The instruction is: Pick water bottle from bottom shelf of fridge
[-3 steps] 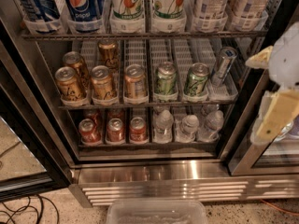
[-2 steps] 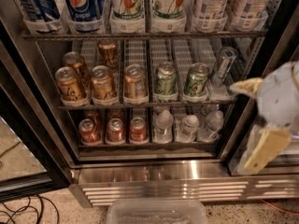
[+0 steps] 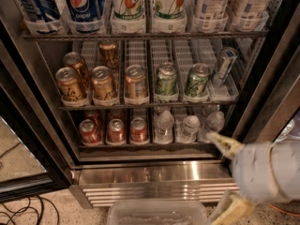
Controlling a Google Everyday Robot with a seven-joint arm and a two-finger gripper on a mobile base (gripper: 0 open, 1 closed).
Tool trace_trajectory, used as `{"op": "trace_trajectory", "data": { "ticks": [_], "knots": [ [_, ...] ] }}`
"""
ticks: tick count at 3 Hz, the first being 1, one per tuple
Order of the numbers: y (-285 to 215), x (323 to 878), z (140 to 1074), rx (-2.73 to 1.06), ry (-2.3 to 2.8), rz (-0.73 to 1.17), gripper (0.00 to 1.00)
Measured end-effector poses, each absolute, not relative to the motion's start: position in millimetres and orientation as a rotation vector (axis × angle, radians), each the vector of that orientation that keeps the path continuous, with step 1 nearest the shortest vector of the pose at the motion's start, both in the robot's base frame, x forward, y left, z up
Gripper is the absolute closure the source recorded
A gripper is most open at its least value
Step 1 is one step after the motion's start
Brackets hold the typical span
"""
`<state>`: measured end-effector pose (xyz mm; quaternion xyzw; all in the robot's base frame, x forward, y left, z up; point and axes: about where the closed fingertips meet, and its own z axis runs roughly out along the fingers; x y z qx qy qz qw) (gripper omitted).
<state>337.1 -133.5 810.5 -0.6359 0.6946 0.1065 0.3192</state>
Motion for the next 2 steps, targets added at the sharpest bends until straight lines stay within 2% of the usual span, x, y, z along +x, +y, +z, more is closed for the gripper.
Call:
{"op": "trace_trajectory", "data": {
  "ticks": [2],
  "knots": [
    [-83.9, 277.8, 682.1, -1.384, 1.874, 0.553, 0.00]
  ]
}}
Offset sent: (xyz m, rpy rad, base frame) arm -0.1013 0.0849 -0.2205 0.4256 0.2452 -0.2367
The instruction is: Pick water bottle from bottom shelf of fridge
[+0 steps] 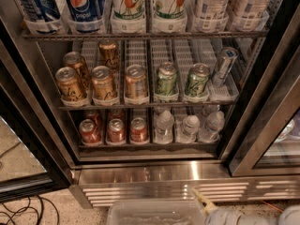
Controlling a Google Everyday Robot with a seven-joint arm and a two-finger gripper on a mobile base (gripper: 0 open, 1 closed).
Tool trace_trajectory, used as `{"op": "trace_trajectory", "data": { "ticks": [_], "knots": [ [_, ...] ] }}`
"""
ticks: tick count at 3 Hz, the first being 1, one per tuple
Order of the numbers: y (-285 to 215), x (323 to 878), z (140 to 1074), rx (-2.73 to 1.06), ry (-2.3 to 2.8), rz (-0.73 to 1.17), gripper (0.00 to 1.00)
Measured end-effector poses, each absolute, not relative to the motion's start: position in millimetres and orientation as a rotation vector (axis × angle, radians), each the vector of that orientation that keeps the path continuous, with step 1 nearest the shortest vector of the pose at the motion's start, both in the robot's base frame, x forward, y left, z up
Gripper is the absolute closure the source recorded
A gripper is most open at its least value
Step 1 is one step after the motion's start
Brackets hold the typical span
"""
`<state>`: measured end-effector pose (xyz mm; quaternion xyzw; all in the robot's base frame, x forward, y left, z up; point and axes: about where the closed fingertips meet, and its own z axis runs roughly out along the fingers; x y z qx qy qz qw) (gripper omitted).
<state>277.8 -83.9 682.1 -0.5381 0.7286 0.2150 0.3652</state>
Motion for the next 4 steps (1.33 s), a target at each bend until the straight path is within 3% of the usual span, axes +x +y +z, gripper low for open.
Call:
{"op": "trace_trajectory", "data": {
  "ticks": [2, 4],
  "knots": [
    [-43.2, 266.9, 598.2, -1.068, 1.963, 0.641, 0.00],
    [-42.1, 304.6, 598.3, -0.865, 1.893, 0.483, 0.00]
  ]
}}
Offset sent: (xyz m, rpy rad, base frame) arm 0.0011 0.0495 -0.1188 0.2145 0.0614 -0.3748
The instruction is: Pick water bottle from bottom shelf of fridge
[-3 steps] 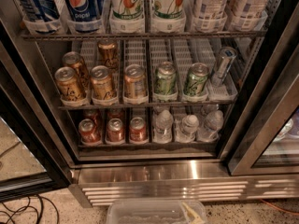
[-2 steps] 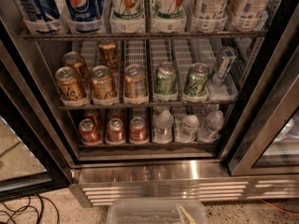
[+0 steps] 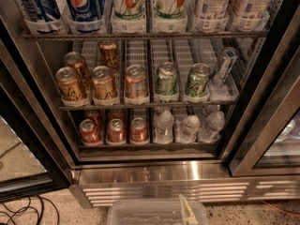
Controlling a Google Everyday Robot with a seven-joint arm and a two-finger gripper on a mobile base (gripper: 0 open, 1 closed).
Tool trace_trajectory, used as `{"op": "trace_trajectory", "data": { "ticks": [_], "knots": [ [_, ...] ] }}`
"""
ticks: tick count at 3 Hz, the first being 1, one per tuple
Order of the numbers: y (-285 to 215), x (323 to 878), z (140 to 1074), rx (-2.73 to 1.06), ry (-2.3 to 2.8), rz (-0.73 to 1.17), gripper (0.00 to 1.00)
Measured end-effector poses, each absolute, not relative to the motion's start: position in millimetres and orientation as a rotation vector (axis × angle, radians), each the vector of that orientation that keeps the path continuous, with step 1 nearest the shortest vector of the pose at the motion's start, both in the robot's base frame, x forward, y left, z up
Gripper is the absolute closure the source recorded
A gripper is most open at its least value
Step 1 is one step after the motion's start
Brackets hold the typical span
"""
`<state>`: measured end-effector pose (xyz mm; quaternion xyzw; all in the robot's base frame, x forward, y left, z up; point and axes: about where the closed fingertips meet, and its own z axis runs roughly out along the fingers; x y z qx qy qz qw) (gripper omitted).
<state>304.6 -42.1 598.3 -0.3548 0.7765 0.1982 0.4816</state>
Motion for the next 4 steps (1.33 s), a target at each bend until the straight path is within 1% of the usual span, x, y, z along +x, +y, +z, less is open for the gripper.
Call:
{"op": "trace_trajectory", "data": {
  "ticks": [2, 4],
  "knots": [
    [-61.1, 332.6, 635.5, -0.813, 1.745, 0.307, 0.00],
    [-55.0, 340.9, 643.3, -0.816, 1.670, 0.270, 0.00]
  ]
}}
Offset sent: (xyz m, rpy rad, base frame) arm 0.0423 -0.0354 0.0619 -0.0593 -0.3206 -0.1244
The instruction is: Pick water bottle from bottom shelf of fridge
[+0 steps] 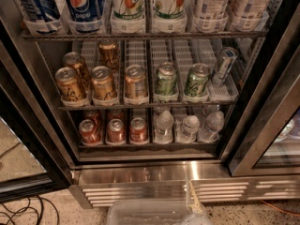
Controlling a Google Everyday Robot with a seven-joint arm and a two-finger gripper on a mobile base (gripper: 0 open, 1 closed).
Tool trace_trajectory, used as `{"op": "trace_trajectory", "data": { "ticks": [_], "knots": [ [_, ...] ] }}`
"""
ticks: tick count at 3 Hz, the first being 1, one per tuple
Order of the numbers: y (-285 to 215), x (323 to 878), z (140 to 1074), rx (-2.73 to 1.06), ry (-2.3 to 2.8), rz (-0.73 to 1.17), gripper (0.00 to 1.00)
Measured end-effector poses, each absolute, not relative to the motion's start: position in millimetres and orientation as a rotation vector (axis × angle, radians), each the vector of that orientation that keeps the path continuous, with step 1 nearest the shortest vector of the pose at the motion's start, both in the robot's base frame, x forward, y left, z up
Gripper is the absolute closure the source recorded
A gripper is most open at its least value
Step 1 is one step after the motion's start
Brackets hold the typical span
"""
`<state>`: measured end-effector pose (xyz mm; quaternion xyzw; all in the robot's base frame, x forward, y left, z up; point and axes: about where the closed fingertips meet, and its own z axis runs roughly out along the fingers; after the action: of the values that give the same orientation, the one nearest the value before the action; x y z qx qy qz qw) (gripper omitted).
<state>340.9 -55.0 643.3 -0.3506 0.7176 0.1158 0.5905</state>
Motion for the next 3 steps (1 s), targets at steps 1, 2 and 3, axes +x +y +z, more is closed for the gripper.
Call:
{"op": "trace_trajectory", "data": {
  "ticks": [1, 2, 3],
  "knots": [
    [-44.2, 351.6, 650.0, -0.821, 1.582, 0.219, 0.00],
    [-35.0, 356.8, 647.6, -0.834, 1.542, 0.190, 0.00],
    [-25.5, 360.6, 639.9, -0.850, 1.529, 0.192, 0.00]
  ]
}}
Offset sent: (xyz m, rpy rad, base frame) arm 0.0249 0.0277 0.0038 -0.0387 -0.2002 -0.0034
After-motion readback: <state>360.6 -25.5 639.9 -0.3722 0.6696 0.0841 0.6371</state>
